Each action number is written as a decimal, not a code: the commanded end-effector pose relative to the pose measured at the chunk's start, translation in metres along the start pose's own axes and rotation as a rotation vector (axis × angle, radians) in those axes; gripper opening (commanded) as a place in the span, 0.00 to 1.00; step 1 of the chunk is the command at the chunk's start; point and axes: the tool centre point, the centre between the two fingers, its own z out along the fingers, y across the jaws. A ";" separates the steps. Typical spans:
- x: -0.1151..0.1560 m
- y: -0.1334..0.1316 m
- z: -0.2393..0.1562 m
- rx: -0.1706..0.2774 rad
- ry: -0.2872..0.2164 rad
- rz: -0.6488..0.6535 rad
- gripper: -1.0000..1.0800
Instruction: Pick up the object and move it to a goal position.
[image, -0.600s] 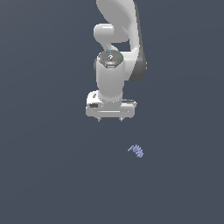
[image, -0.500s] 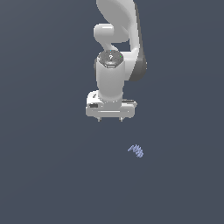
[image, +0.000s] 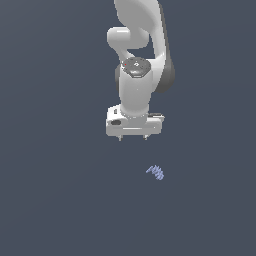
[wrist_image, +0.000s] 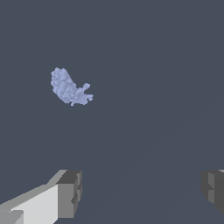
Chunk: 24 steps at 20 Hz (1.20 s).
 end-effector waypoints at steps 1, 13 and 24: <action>0.000 0.001 0.000 0.000 0.000 0.001 0.96; 0.014 -0.012 0.009 -0.004 -0.005 -0.122 0.96; 0.047 -0.046 0.036 -0.007 -0.016 -0.445 0.96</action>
